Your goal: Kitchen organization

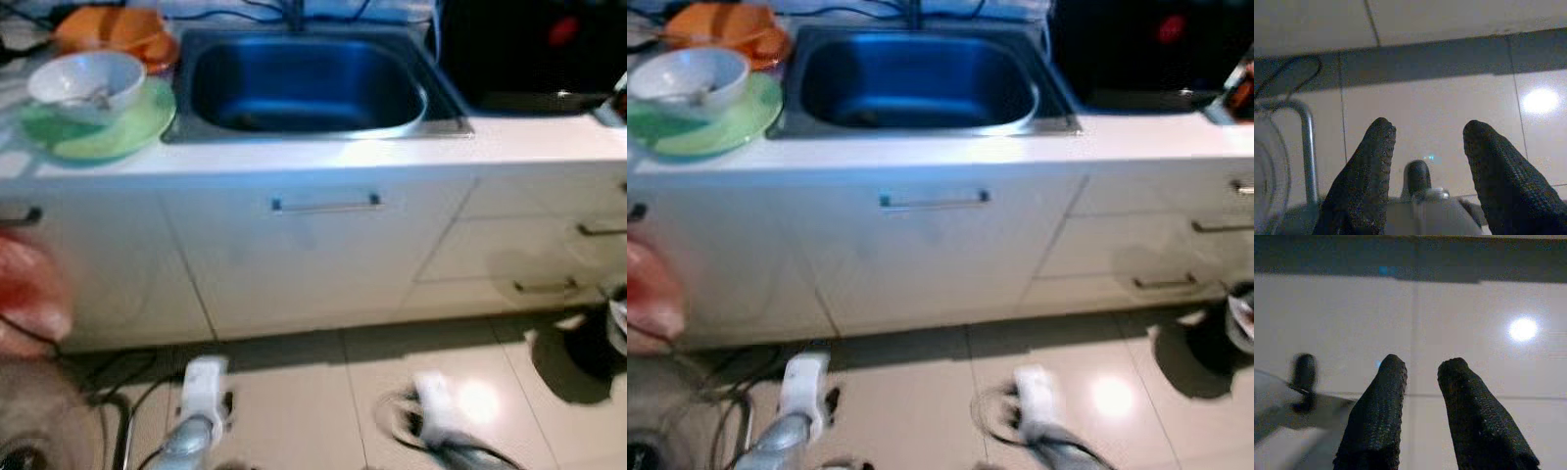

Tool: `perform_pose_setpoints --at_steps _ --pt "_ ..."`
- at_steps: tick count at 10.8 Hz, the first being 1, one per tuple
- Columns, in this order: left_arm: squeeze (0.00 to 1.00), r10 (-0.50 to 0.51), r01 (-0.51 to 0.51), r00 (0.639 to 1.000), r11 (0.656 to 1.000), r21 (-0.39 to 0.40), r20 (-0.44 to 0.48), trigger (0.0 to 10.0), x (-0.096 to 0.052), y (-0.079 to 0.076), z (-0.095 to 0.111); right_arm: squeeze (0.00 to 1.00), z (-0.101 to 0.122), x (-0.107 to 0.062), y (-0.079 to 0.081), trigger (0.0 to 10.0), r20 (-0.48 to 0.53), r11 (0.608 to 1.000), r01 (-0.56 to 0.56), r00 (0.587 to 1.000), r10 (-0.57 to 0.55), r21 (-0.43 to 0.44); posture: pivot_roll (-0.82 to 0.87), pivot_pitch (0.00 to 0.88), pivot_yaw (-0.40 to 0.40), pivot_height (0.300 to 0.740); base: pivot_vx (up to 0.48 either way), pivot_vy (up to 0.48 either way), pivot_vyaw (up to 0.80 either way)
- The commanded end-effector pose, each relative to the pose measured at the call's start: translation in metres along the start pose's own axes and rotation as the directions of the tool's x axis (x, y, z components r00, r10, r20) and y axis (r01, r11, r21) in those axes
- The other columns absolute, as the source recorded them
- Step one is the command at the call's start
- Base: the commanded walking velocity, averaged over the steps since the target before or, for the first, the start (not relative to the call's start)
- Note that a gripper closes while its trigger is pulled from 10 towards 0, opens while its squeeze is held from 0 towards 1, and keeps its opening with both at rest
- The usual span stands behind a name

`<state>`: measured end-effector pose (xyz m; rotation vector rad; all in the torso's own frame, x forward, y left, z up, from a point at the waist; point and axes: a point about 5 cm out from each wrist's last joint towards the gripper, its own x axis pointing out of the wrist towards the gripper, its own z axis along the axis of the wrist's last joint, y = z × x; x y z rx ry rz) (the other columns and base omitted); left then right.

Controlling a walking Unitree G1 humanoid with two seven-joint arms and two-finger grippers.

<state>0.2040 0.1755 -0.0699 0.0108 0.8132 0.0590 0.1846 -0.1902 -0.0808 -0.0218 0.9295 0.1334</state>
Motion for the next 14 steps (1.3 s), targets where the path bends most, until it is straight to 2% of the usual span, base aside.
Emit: perform_pose_setpoints --at_steps 1,9,14 --pt "0.0 -0.029 0.029 0.999 1.0 0.001 0.028 10.0 0.0 -0.013 0.005 0.0 0.005 0.003 0.008 10.0 0.014 1.0 -0.023 1.0 0.023 0.004 0.09 0.117 -0.068 0.74 0.266 0.0 0.0" --pt "0.0 -0.026 0.026 0.999 0.999 -0.018 0.038 10.0 0.002 -0.012 0.005 0.0 0.007 0.003 0.006 10.0 0.016 1.0 -0.022 1.0 0.022 0.009 0.09 0.15 -0.083 0.74 0.264 0.0 0.0" --pt "0.0 0.023 -0.021 0.998 0.999 0.046 -0.052 10.0 -0.002 0.006 -0.014 0.0 0.009 0.003 0.006 10.0 0.015 1.0 -0.019 1.0 0.019 0.012 0.09 0.154 -0.088 0.74 0.262 0.0 0.0"
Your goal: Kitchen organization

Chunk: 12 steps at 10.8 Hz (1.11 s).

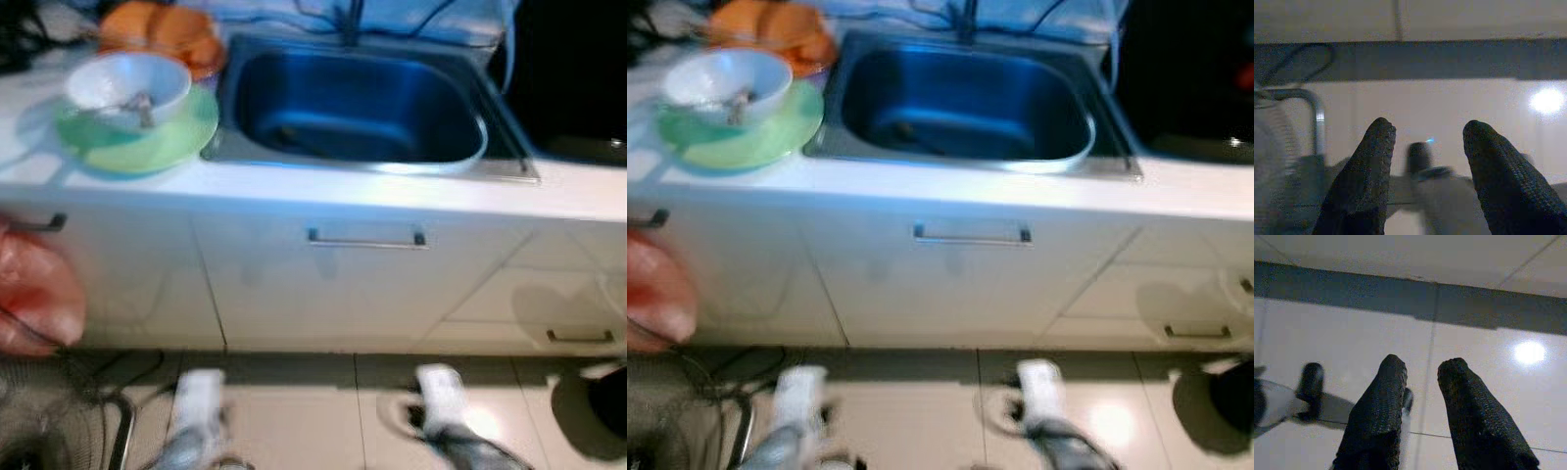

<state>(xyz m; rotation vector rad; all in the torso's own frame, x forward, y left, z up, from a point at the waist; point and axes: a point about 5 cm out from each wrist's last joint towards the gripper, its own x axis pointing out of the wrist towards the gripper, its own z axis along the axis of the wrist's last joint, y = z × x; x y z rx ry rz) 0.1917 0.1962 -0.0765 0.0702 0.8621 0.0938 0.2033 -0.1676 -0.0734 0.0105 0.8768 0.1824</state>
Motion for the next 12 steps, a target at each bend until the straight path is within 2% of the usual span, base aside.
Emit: perform_pose_setpoints --at_steps 1,6,7,8,9,10,11,12 --pt "0.0 -0.03 0.03 1.0 1.0 0.007 -0.007 10.0 0.0 -0.013 -0.001 0.0 -0.012 -0.006 -0.014 10.0 -0.039 0.999 0.036 0.999 -0.036 0.009 0.09 0.154 -0.087 0.74 0.255 0.0 0.0" --pt "0.0 -0.034 0.034 0.999 0.999 0.018 0.038 10.0 0.001 -0.017 0.007 0.0 -0.013 -0.006 -0.015 10.0 -0.039 0.999 0.039 0.998 -0.039 0.011 0.08 0.155 -0.086 0.74 0.049 0.0 0.0" --pt "0.0 -0.028 0.026 0.998 0.999 0.024 0.061 10.0 0.001 -0.019 0.011 0.0 -0.013 -0.006 -0.015 10.0 -0.036 0.999 0.045 0.998 -0.045 0.008 0.08 0.156 -0.087 0.74 0.0 0.0 0.0" --pt "0.0 0.012 -0.015 0.989 1.0 0.019 0.147 10.0 0.002 -0.017 0.024 0.0 -0.01 -0.007 -0.016 10.0 0.003 0.998 0.062 0.998 -0.062 -0.011 0.09 0.159 -0.086 0.74 0.0 0.0 0.0" --pt "0.0 0.055 -0.058 0.97 0.998 0.006 0.236 10.0 0.0 -0.013 0.036 0.0 -0.005 -0.007 -0.018 10.0 0.048 0.993 0.088 0.995 -0.084 -0.083 0.08 0.163 -0.082 0.74 0.0 0.0 0.0" --pt "0.0 0.113 -0.119 0.924 0.993 -0.006 0.367 10.0 -0.004 -0.004 0.052 0.0 0.0 -0.009 -0.024 10.0 0.105 0.967 0.192 0.979 -0.177 -0.166 0.09 0.166 -0.081 0.74 0.0 0.0 0.0" --pt "0.0 0.138 -0.153 0.893 0.988 0.001 0.429 10.0 -0.007 0.003 0.06 0.0 0.002 -0.012 -0.03 10.0 0.153 0.918 0.325 0.943 -0.297 -0.225 0.09 0.165 -0.08 0.74 0.0 0.0 0.0" --pt "0.0 0.151 -0.19 0.843 0.982 0.022 0.516 10.0 -0.013 0.01 0.074 0.0 0.001 -0.013 -0.032 10.0 0.177 0.911 0.369 0.924 -0.339 -0.185 0.09 0.163 -0.076 0.74 0.0 0.0 0.0"
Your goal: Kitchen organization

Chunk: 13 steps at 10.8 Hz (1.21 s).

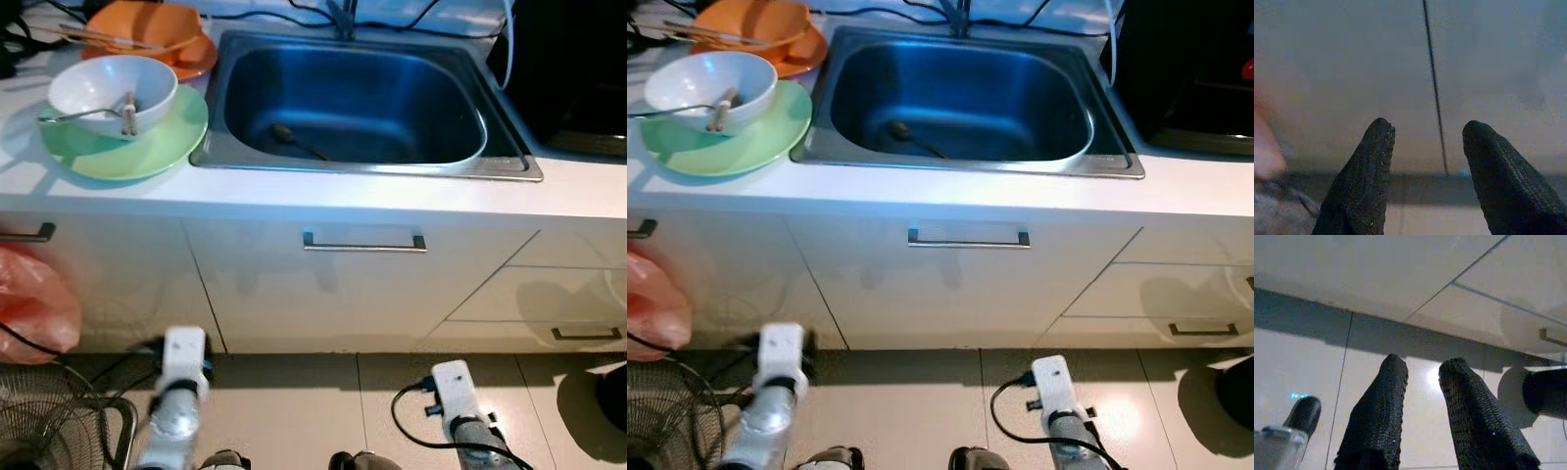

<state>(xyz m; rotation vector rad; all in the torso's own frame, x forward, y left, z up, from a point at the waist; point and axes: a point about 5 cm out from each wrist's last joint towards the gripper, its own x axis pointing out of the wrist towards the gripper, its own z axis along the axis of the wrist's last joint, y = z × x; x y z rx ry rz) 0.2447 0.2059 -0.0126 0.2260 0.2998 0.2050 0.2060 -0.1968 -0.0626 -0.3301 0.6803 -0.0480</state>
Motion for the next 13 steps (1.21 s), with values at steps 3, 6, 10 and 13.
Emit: perform_pose_setpoints --at_steps 3,6,10,13 --pt "0.0 -0.017 0.01 0.981 0.999 0.04 0.192 10.0 0.003 -0.005 0.034 0.0 0.002 -0.006 -0.005 10.0 0.117 0.987 0.136 0.985 -0.126 -0.08 0.09 0.151 -0.063 0.74 0.0 0.0 0.0" --pt "0.0 -0.046 0.04 0.954 0.999 0.026 0.295 10.0 -0.001 -0.006 0.059 0.0 0.102 0.016 -0.064 10.0 0.406 0.986 0.041 0.908 -0.105 0.163 0.09 0.143 -0.054 0.74 0.0 0.0 0.0" --pt "0.0 0.028 -0.038 0.891 0.999 0.012 0.454 10.0 -0.022 0.02 0.105 0.0 0.145 -0.017 -0.076 10.0 0.624 0.957 -0.02 0.762 -0.171 0.288 0.08 0.177 -0.058 0.74 0.0 0.0 0.0" --pt "0.0 0.058 -0.049 0.824 0.998 -0.03 0.564 10.0 -0.028 0.022 0.151 0.0 0.184 -0.04 -0.083 10.0 0.712 0.944 -0.042 0.668 -0.218 0.328 0.09 0.185 -0.062 0.74 0.0 0.0 0.0"
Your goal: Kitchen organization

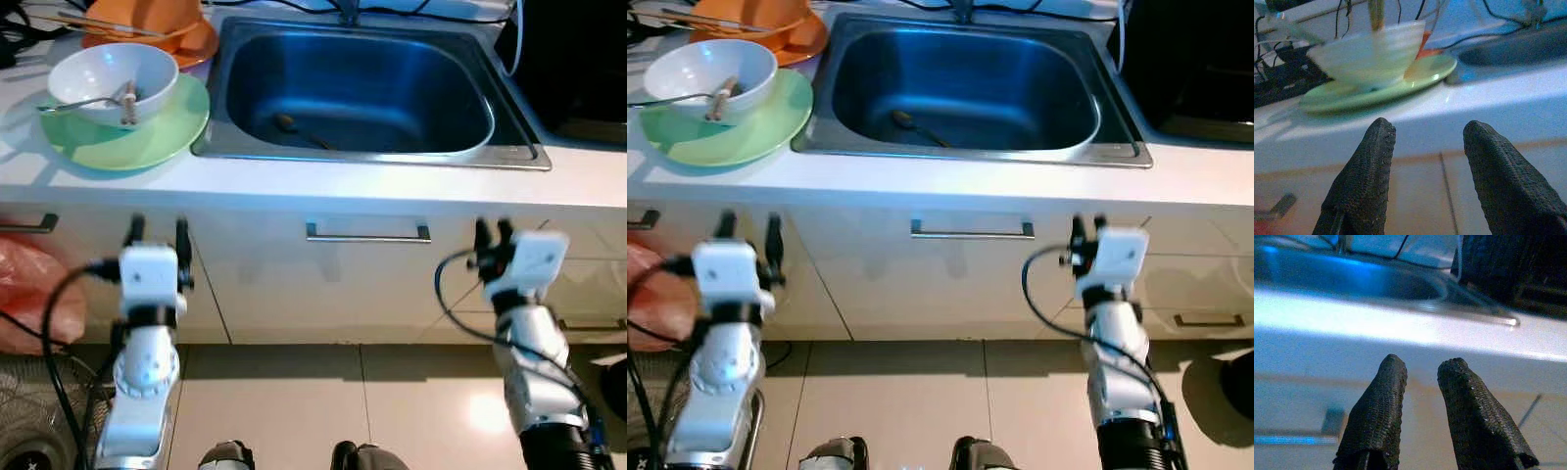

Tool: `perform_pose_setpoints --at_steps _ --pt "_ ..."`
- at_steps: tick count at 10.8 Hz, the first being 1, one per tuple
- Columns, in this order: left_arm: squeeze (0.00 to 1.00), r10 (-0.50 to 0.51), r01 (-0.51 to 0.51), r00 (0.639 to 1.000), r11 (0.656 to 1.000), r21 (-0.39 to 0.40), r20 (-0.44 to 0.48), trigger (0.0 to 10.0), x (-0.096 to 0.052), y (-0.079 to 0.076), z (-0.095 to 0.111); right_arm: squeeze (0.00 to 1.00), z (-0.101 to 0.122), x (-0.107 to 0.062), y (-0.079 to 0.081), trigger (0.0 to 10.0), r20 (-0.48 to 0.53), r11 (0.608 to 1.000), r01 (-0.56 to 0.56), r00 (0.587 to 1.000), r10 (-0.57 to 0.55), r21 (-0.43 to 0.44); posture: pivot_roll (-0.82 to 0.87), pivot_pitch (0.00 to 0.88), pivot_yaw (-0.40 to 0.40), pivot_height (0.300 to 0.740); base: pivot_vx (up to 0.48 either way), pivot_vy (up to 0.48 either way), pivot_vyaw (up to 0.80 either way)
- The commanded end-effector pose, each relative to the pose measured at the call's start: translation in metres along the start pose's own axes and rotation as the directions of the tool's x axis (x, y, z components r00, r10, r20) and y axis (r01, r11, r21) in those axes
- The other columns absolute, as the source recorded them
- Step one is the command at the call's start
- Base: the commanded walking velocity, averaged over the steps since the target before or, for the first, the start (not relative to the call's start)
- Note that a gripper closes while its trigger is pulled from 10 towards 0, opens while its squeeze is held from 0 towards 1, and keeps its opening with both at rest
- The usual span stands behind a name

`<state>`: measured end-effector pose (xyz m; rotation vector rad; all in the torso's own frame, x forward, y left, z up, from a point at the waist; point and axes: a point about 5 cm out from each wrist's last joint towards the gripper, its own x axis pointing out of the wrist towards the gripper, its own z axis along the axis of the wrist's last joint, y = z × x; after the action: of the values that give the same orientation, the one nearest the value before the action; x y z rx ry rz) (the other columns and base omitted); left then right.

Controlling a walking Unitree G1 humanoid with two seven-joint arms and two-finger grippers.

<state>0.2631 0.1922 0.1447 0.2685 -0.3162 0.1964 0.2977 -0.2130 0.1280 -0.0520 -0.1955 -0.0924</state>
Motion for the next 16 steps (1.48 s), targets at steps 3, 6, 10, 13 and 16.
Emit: perform_pose_setpoints --at_steps 3,6,10,13,16 --pt "0.0 -0.02 0.022 0.995 1.0 -0.022 0.101 10.0 0.016 -0.007 0.038 0.0 0.043 0.012 0.007 10.0 0.097 0.999 -0.013 0.995 0.008 0.049 0.08 0.184 -0.069 0.74 0.0 0.0 0.0" --pt "0.0 -0.009 0.012 0.993 1.0 -0.018 0.118 10.0 0.03 -0.01 0.049 0.0 0.057 0.022 0.023 10.0 0.101 0.994 -0.057 0.994 0.047 0.097 0.09 0.172 -0.072 0.74 0.0 0.0 0.0" --pt "0.0 0.025 -0.046 0.987 0.991 0.129 0.159 10.0 0.053 -0.008 0.056 0.0 0.054 0.036 0.053 10.0 0.075 0.981 -0.118 0.991 0.107 0.156 0.1 0.148 -0.071 0.74 0.0 0.0 0.0" --pt "0.0 0.085 -0.114 0.985 0.974 0.197 0.149 10.0 0.053 0.001 0.054 0.0 0.049 0.036 0.058 10.0 0.062 0.977 -0.126 0.991 0.117 0.171 0.1 0.145 -0.07 0.74 0.0 0.0 0.0" --pt "0.0 0.118 -0.155 0.981 0.952 0.262 0.152 10.0 0.052 0.007 0.051 0.0 0.047 0.038 0.063 10.0 0.06 0.973 -0.14 0.99 0.131 0.182 0.11 0.137 -0.071 0.74 0.0 0.0 0.0"
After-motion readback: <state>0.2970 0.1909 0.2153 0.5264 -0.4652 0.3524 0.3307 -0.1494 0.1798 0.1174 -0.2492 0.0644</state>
